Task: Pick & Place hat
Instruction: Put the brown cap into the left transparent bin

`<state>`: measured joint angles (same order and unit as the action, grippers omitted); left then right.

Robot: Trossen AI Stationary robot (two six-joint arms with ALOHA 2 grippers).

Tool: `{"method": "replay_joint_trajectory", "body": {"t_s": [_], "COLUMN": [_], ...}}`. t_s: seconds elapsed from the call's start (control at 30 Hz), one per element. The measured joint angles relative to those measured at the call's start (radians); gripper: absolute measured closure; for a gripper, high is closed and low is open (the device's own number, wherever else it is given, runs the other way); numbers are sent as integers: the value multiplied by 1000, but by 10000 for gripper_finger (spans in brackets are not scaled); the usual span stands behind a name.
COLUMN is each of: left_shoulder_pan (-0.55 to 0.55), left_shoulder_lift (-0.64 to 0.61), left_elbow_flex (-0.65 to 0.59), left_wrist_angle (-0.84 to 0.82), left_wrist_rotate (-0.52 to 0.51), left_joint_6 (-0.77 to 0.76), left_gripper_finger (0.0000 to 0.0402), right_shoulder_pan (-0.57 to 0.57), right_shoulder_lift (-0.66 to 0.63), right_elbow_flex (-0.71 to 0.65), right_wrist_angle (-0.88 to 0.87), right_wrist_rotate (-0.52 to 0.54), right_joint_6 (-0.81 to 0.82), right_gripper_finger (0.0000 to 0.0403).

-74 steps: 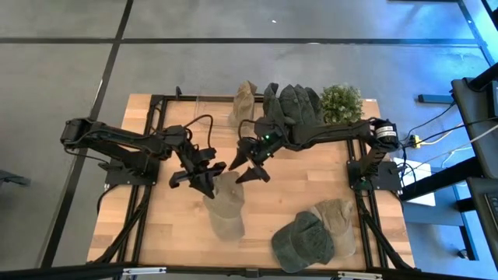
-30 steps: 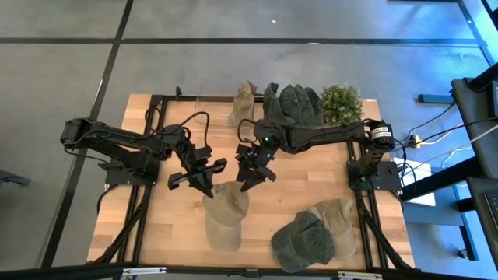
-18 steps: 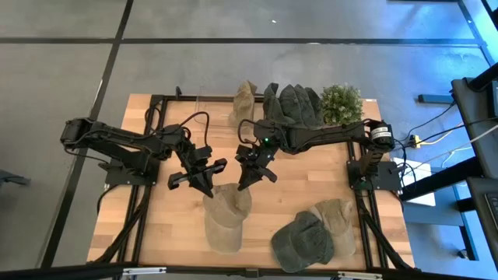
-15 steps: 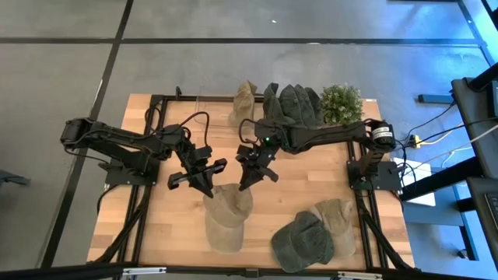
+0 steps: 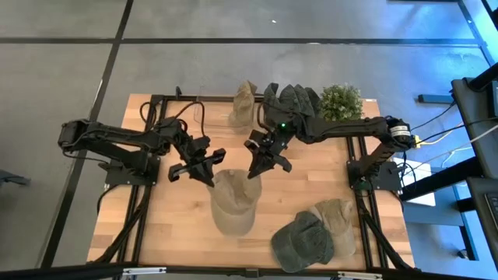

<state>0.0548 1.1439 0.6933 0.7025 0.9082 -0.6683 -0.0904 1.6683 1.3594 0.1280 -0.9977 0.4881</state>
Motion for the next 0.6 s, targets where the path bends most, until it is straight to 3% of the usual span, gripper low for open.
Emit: {"method": "replay_joint_trajectory", "body": {"t_s": [0.17,0.37,0.6], "left_shoulder_pan": [27,46,123], "left_shoulder_lift": [0,0,-15], "left_elbow_flex": [0,0,0], "left_wrist_angle": [4,4,-3], "left_wrist_rotate": [-1,3,90], "left_joint_6": [6,-36,-37], "left_gripper_finger": [367,309,273], "right_shoulder_pan": [1,-2,-35], "right_shoulder_lift": [-4,-8,-56], "right_elbow_flex": [0,0,0], "right_wrist_angle": [-1,-3,-28], "right_wrist_rotate": [1,3,14], "right_joint_6": [0,3,27], "right_gripper_finger": [401,401,401]}}
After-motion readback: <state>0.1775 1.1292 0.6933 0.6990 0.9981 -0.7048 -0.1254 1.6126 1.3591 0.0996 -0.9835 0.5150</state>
